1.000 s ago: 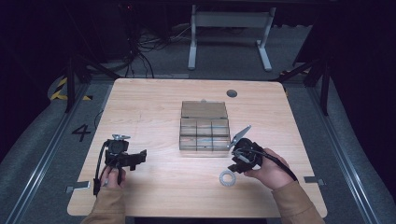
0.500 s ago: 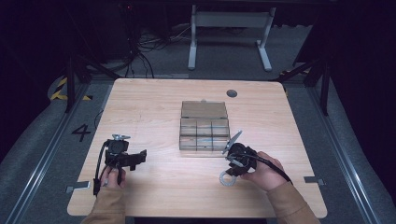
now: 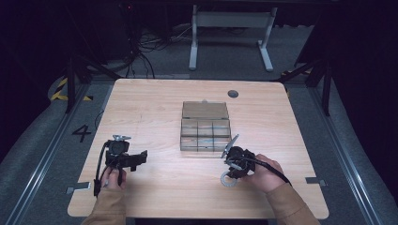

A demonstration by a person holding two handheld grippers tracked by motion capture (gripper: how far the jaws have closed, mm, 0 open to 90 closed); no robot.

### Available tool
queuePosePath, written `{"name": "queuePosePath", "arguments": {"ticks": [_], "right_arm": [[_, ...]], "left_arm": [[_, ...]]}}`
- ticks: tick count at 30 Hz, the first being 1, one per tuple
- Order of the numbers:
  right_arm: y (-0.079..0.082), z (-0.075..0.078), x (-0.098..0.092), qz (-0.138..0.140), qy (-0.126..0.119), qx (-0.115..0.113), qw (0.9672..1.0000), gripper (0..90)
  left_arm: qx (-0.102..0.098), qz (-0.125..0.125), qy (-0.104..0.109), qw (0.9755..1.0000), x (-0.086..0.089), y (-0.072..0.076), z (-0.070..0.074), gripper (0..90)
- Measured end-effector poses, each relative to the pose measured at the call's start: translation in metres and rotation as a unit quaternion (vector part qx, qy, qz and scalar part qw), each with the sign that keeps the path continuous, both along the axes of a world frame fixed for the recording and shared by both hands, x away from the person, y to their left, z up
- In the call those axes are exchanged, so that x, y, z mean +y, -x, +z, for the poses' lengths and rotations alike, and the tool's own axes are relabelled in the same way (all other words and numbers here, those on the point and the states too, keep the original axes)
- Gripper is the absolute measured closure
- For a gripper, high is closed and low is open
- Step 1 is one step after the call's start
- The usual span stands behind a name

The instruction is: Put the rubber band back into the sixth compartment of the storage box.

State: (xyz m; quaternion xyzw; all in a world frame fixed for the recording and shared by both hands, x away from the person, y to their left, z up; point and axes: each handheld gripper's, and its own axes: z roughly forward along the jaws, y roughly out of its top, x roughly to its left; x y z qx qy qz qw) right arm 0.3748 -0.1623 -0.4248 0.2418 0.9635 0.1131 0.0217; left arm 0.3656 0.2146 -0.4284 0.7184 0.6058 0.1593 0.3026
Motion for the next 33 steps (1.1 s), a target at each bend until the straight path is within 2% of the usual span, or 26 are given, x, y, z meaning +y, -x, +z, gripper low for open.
{"name": "queuePosePath", "arguments": {"ticks": [14, 26, 33], "right_arm": [[0.0027, -0.0042, 0.0051, 0.006, 0.018, -0.005, 0.9998, 81.2], [0.0029, -0.0038, 0.0051, 0.010, 0.017, -0.005, 0.9998, 82.0], [0.0051, 0.0023, 0.0051, 0.010, 0.008, -0.010, 0.9999, 82.1]], "left_arm": [[-0.001, 0.000, 0.000, 1.0000, 0.0002, 0.0000, 0.0002, 15.8], [-0.001, 0.001, 0.002, 1.0000, 0.0002, 0.0001, 0.0001, 15.8], [-0.001, 0.000, 0.000, 1.0000, 0.0003, 0.0000, 0.0001, 15.8]]}}
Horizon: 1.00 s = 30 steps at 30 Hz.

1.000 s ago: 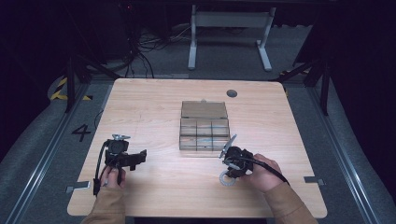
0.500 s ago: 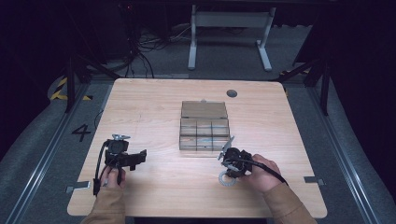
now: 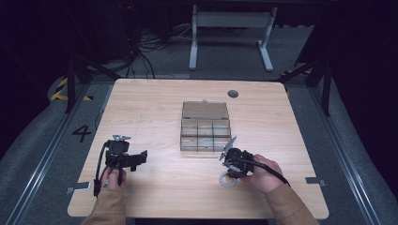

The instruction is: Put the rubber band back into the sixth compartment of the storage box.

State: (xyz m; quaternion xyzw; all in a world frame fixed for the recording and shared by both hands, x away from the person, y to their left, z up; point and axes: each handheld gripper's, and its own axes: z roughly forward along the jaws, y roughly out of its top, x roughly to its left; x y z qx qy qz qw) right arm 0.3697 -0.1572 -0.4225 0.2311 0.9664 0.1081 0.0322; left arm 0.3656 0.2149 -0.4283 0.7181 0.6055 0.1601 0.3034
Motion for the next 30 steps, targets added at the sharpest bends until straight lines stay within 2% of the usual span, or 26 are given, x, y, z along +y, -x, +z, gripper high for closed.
{"name": "queuePosePath", "arguments": {"ticks": [14, 30], "right_arm": [[0.003, 0.017, -0.004, 0.000, -0.030, -0.016, 0.9994, 82.1], [0.002, 0.031, -0.008, 0.000, -0.053, -0.024, 0.9983, 82.1]], "left_arm": [[0.001, 0.000, 0.000, 1.0000, 0.000, 0.000, 0.000, 15.8], [0.003, 0.003, 0.001, 1.0000, 0.001, 0.000, 0.000, 15.8]]}}
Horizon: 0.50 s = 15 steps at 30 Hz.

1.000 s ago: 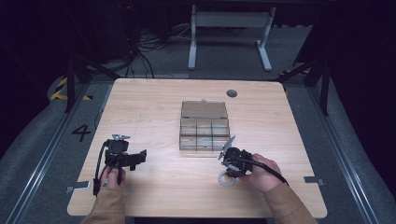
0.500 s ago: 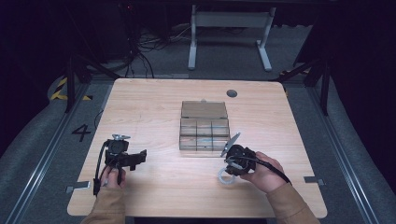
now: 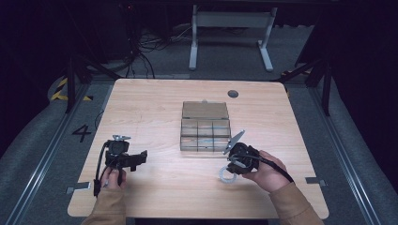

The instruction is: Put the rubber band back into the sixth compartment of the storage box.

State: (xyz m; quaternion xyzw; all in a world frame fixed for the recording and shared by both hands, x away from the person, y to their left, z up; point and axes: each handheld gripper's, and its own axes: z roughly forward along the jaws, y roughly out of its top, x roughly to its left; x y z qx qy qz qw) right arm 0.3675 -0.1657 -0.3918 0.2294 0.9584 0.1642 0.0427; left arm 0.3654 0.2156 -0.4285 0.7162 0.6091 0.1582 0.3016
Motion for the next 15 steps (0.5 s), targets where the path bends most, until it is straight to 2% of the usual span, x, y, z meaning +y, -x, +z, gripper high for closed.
{"name": "queuePosePath", "arguments": {"ticks": [11, 15], "right_arm": [[-0.010, 0.022, -0.001, 0.006, -0.004, -0.012, 0.9999, 82.1], [-0.015, 0.030, 0.001, 0.006, -0.015, -0.017, 0.9997, 82.1]], "left_arm": [[-0.001, 0.003, -0.002, 1.0000, 0.001, 0.000, 0.000, 15.8], [0.000, 0.003, -0.001, 1.0000, 0.001, 0.001, 0.000, 15.8]]}}
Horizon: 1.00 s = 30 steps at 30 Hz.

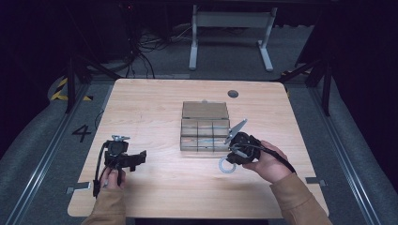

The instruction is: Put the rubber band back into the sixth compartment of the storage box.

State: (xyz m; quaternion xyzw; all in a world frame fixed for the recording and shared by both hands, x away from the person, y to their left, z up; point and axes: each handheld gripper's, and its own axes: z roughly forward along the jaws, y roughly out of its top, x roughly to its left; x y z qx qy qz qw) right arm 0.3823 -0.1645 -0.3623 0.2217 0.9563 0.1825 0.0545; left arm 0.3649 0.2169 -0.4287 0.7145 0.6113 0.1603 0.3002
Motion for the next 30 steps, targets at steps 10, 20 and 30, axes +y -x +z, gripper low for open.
{"name": "queuePosePath", "arguments": {"ticks": [10, 20, 30], "right_arm": [[-0.016, 0.015, 0.006, -0.007, -0.009, -0.014, 0.9998, 82.0], [-0.035, 0.029, 0.005, -0.021, -0.019, -0.025, 0.9993, 82.0], [-0.057, 0.033, 0.002, -0.048, -0.015, -0.040, 0.9979, 82.0]], "left_arm": [[-0.001, 0.000, 0.001, 1.0000, 0.000, 0.000, 0.000, 15.8], [0.000, -0.002, 0.000, 1.0000, 0.000, 0.000, 0.000, 15.8], [0.001, -0.001, 0.001, 1.0000, 0.000, 0.000, 0.000, 15.8]]}}
